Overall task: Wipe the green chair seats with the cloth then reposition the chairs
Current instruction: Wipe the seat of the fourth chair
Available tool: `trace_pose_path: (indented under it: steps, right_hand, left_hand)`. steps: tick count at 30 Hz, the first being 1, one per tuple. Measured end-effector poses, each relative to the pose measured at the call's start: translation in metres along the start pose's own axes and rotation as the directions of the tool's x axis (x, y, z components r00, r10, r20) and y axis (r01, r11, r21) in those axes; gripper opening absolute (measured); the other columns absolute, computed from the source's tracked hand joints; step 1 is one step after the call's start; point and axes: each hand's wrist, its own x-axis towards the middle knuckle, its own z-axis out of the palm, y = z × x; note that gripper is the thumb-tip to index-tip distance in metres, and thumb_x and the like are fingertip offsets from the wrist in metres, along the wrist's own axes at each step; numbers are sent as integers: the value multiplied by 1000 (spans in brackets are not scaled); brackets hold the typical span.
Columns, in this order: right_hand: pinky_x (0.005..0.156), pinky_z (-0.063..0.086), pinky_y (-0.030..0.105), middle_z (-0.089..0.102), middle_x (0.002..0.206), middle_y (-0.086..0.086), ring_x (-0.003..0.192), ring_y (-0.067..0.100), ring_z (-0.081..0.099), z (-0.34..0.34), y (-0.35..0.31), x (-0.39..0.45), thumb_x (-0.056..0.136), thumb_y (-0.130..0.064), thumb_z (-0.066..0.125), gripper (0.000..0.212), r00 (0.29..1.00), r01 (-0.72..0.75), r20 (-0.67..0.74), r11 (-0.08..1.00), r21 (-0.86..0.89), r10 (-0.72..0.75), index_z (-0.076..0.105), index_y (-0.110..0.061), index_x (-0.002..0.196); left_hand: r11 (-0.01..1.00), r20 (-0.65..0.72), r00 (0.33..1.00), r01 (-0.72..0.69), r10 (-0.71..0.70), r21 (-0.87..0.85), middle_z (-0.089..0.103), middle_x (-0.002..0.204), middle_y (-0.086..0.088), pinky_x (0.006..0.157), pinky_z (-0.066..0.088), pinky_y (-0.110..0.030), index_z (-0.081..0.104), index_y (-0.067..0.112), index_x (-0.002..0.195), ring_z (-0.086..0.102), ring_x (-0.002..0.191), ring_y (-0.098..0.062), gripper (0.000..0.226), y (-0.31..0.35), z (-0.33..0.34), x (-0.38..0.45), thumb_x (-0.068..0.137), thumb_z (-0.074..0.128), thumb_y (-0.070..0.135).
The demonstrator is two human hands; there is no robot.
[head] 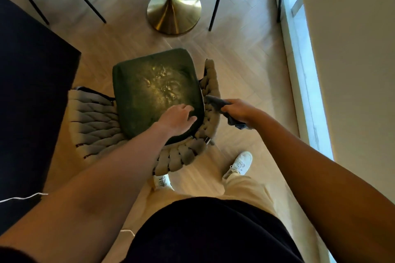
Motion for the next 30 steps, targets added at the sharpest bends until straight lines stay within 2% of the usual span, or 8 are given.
trace_pose_path:
  steps: [2,7,11,13,16,21,27,30]
  right_hand:
    - [50,39,29,60,84,18,68,29,47,-35,17,-4,102,-16,46,43,1000,-1,10,1000,-4,1,53,-32,141]
    - [43,31,24,51,54,9,44,18,31,-107,39,-23,100,-11,38,56,999,31,-8,999,-39,-31,63,-61,102]
    - [41,33,26,61,67,15,46,19,33,-143,50,-32,100,-12,37,62,999,39,-28,999,-9,-39,61,-69,107]
    - [40,35,26,64,69,13,45,18,36,-158,53,-30,99,-12,37,62,997,31,-67,1000,5,-31,63,-67,106]
    - [40,39,25,72,79,15,39,15,43,-179,57,-19,97,-12,37,60,995,6,-103,1000,3,-6,60,-58,127]
    - [43,37,25,56,51,5,40,16,39,-220,50,2,97,-12,38,56,996,-32,-85,999,31,34,61,-57,120]
    - [41,39,25,70,81,19,42,17,45,-284,14,52,101,-11,36,58,996,-31,-85,999,33,33,60,-58,126]
    - [44,38,25,62,63,12,45,17,43,-316,-10,68,104,-19,41,41,993,-48,-102,997,64,54,61,-46,127]
  left_hand:
    - [1000,-11,1000,-3,2,-29,50,149,-5,115,38,-43,46,18,149,46,137,-24,50,31,0,11,106,46,44]
    - [1000,-77,997,-21,20,-11,54,146,-5,114,40,-41,49,16,147,50,134,-23,49,103,-1,43,106,46,42]
    - [998,-70,997,-40,44,50,51,149,-9,116,38,-43,47,14,148,48,138,-27,51,141,-10,70,106,47,43]
    - [996,-68,996,-51,56,70,52,148,-9,115,39,-43,47,15,148,48,138,-28,51,152,-16,87,106,46,44]
    - [995,-74,995,-54,60,80,51,149,-8,115,39,-45,48,17,145,48,137,-27,49,166,-26,115,105,45,46]
    - [996,-71,995,-63,67,57,48,153,-7,116,36,-44,44,17,149,46,140,-26,51,185,-52,167,105,46,44]
    - [997,-84,993,-82,83,14,48,152,-7,114,38,-43,44,17,150,47,138,-26,52,191,-95,253,105,47,44]
    - [997,-73,995,-76,75,-18,48,152,-7,113,38,-42,44,17,150,47,138,-26,53,193,-117,288,105,47,45]
